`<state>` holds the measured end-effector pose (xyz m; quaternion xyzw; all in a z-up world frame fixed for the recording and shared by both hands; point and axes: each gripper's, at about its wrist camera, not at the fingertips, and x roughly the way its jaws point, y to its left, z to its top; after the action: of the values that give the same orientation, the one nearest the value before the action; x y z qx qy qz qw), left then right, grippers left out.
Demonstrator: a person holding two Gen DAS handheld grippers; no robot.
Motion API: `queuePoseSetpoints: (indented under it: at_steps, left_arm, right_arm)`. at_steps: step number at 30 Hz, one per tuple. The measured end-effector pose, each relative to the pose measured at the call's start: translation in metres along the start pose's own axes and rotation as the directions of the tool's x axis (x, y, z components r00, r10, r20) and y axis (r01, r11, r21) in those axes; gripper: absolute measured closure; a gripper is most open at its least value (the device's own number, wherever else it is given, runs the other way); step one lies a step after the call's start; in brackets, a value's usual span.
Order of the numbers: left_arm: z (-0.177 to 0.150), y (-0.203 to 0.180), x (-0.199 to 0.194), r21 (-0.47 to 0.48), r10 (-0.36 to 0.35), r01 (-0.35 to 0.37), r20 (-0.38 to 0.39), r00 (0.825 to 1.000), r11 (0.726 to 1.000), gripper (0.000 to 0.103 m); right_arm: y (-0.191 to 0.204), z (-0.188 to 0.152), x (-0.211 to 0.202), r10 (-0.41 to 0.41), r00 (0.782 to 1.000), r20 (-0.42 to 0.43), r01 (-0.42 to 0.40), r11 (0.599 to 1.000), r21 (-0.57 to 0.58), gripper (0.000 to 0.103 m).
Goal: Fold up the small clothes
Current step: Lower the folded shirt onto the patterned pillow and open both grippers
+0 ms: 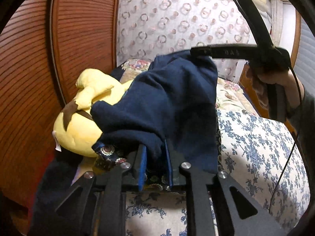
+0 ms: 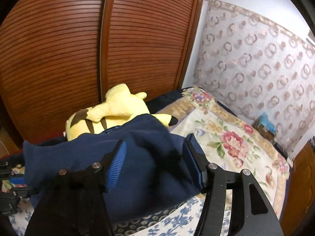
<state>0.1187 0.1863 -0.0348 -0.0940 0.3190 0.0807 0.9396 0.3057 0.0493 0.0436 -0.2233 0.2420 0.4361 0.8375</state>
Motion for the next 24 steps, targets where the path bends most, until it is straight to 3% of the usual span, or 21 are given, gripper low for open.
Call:
queuePoseSetpoints:
  at_steps: [4, 9, 13, 24]
  left_arm:
    - [0.005, -0.004, -0.015, 0.019, -0.008, 0.007, 0.033, 0.999, 1.0, 0.065]
    - [0.007, -0.01, -0.033, 0.039, -0.027, 0.025, 0.065, 0.998, 0.999, 0.058]
    - [0.005, -0.022, -0.043, 0.067, -0.053, 0.047, 0.08, 0.995, 0.997, 0.046]
    - [-0.014, -0.071, -0.053, 0.141, -0.116, 0.106, 0.064, 0.991, 0.984, 0.046]
  right_arm:
    - [0.004, -0.013, -0.02, 0.002, 1.0, 0.019, -0.003, 0.999, 0.037, 0.025]
    - [0.006, -0.035, -0.052, -0.02, 0.999, 0.039, 0.016, 0.994, 0.11, 0.023]
    - [0.011, -0.057, -0.086, -0.038, 0.997, 0.061, 0.028, 0.987, 0.161, 0.023]
    - [0.022, -0.132, -0.171, -0.173, 0.983, 0.065, 0.148, 0.949, 0.277, 0.021]
